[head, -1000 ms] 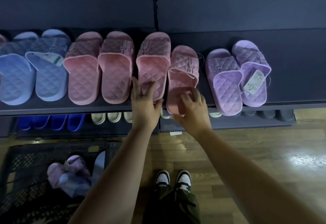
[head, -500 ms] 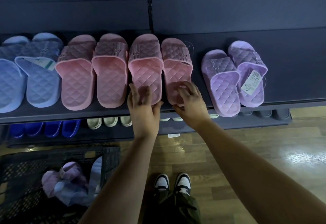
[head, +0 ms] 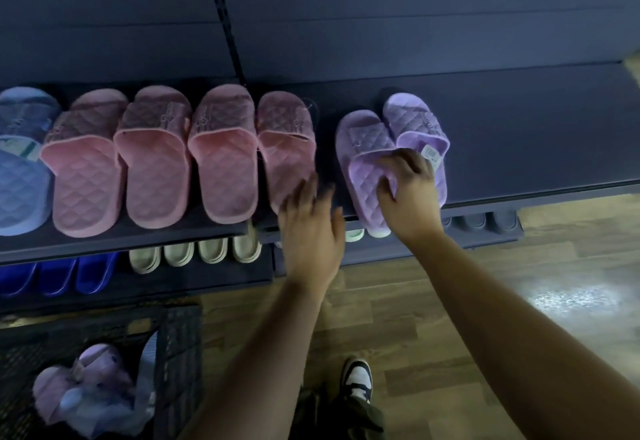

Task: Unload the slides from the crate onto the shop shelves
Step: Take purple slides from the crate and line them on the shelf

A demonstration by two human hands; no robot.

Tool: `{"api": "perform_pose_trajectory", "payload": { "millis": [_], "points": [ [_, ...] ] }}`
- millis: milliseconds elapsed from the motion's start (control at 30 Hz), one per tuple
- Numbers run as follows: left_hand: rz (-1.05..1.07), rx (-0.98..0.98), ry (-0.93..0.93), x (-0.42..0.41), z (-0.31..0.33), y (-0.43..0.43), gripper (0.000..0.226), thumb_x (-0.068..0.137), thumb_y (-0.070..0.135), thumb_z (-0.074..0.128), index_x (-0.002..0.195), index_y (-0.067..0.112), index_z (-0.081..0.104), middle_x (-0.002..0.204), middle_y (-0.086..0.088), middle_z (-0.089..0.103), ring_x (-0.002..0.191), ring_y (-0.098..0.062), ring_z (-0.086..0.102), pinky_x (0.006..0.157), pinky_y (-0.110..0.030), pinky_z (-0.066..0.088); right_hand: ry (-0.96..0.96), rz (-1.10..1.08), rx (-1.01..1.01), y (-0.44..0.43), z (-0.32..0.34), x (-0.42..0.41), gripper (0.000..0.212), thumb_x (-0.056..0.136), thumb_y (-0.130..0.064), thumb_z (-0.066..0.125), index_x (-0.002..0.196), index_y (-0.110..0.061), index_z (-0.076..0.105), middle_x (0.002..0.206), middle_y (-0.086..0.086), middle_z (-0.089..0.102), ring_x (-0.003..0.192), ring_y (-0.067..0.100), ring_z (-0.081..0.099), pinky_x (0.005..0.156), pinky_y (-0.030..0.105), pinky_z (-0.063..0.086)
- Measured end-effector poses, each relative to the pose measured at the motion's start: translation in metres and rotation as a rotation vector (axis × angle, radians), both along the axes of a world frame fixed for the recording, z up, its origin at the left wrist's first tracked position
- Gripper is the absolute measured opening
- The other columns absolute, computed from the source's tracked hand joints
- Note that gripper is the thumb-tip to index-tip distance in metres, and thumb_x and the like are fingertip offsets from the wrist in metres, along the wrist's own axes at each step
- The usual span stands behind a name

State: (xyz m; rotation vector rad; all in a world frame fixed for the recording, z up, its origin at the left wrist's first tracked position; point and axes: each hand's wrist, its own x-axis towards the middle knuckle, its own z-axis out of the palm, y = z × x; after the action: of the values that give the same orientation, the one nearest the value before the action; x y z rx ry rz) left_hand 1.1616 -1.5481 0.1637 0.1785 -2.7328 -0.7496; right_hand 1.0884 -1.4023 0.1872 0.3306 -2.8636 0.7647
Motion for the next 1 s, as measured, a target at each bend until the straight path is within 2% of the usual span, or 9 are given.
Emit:
{"api": "perform_pose_trajectory", "payload": {
  "millis": [133, 267, 333, 400, 500, 600, 733, 833, 1000],
  "points": [
    [-0.149, 0.070, -0.060, -0.009, -0.009, 0.046, 0.037, 0.086, 0.038, 0.054, 0.111, 0.013, 0.063, 0.133, -0.008, 0.056, 0.118, -0.032, 0.053, 0.095, -0.047, 0.045, -0.152, -0.138, 0.128, 0.060, -0.017, -0.002, 0.043, 0.079, -0.015, 0.053, 0.120, -0.012, 0.062, 0.137, 0.023, 0.046, 0.126, 0.044, 0.040, 0.105, 0.049, 0.032],
    [-0.188, -0.023, -0.222, -0.012, -0.026, 0.076, 0.066, 0.078, 0.060, 0.060, 0.130, 0.019, 0.052, 0.151, -0.011, 0.034, 0.131, -0.039, 0.040, 0.104, -0.049, 0.040, -0.279, -0.043, 0.044, 0.093, -0.032, 0.006, 0.050, 0.082, -0.024, 0.055, 0.133, -0.019, 0.054, 0.145, 0.020, 0.040, 0.135, 0.040, 0.033, 0.111, 0.050, 0.030],
    [-0.167, -0.057, -0.266, -0.015, -0.031, 0.083, 0.073, 0.079, 0.056, 0.063, 0.138, 0.016, 0.045, 0.154, -0.014, 0.029, 0.134, -0.043, 0.034, 0.107, -0.051, 0.037, -0.304, -0.012, -0.023, 0.100, -0.035, 0.006, 0.054, 0.082, -0.027, 0.068, 0.134, -0.020, 0.053, 0.144, 0.016, 0.040, 0.132, 0.038, 0.039, 0.103, 0.048, 0.040],
    [-0.140, -0.107, -0.249, -0.016, -0.035, 0.087, 0.066, 0.083, 0.042, 0.065, 0.137, 0.009, 0.046, 0.151, -0.018, 0.032, 0.131, -0.046, 0.038, 0.104, -0.054, 0.040, -0.269, -0.032, 0.015, 0.101, -0.035, 0.003, 0.055, 0.079, -0.035, 0.073, 0.130, -0.022, 0.055, 0.138, 0.011, 0.047, 0.123, 0.037, 0.046, 0.096, 0.046, 0.040],
    [-0.101, -0.180, -0.236, -0.017, -0.040, 0.092, 0.057, 0.085, 0.032, 0.064, 0.131, 0.002, 0.051, 0.147, -0.024, 0.038, 0.125, -0.051, 0.043, 0.102, -0.054, 0.043, -0.221, -0.062, 0.134, 0.096, -0.037, -0.006, 0.053, 0.076, -0.049, 0.071, 0.122, -0.028, 0.055, 0.130, 0.001, 0.055, 0.115, 0.035, 0.048, 0.091, 0.044, 0.035],
    [-0.073, -0.212, -0.248, -0.019, -0.039, 0.094, 0.058, 0.083, 0.031, 0.065, 0.130, 0.000, 0.052, 0.145, -0.026, 0.040, 0.124, -0.052, 0.044, 0.103, -0.054, 0.042, -0.197, -0.048, 0.056, 0.091, -0.046, -0.010, 0.053, 0.072, -0.055, 0.062, 0.115, -0.024, 0.057, 0.119, 0.001, 0.062, 0.105, 0.034, 0.055, 0.087, 0.041, 0.040],
    [-0.049, -0.193, -0.230, -0.029, -0.042, 0.075, 0.056, 0.086, 0.031, 0.049, 0.129, -0.004, 0.051, 0.142, -0.031, 0.041, 0.122, -0.054, 0.045, 0.101, -0.056, 0.043, -0.143, -0.030, -0.023, 0.089, -0.053, -0.006, 0.052, 0.072, -0.047, 0.062, 0.116, -0.018, 0.059, 0.117, 0.003, 0.063, 0.099, 0.033, 0.054, 0.085, 0.033, 0.036],
    [-0.060, -0.222, -0.175, -0.039, -0.047, 0.057, 0.058, 0.086, 0.034, 0.040, 0.126, -0.005, 0.055, 0.139, -0.033, 0.044, 0.120, -0.056, 0.046, 0.101, -0.057, 0.043, -0.118, -0.003, -0.052, 0.080, -0.054, -0.004, 0.052, 0.072, -0.037, 0.073, 0.119, -0.020, 0.060, 0.123, 0.005, 0.061, 0.100, 0.032, 0.049, 0.085, 0.034, 0.038],
    [-0.068, -0.262, -0.144, -0.045, -0.051, 0.047, 0.058, 0.085, 0.035, 0.039, 0.128, 0.000, 0.055, 0.140, -0.030, 0.044, 0.120, -0.058, 0.045, 0.099, -0.060, 0.041, -0.123, -0.032, -0.052, 0.066, -0.055, -0.006, 0.054, 0.070, -0.038, 0.069, 0.120, -0.020, 0.060, 0.126, 0.008, 0.059, 0.100, 0.034, 0.048, 0.085, 0.041, 0.043]
  ]
}}
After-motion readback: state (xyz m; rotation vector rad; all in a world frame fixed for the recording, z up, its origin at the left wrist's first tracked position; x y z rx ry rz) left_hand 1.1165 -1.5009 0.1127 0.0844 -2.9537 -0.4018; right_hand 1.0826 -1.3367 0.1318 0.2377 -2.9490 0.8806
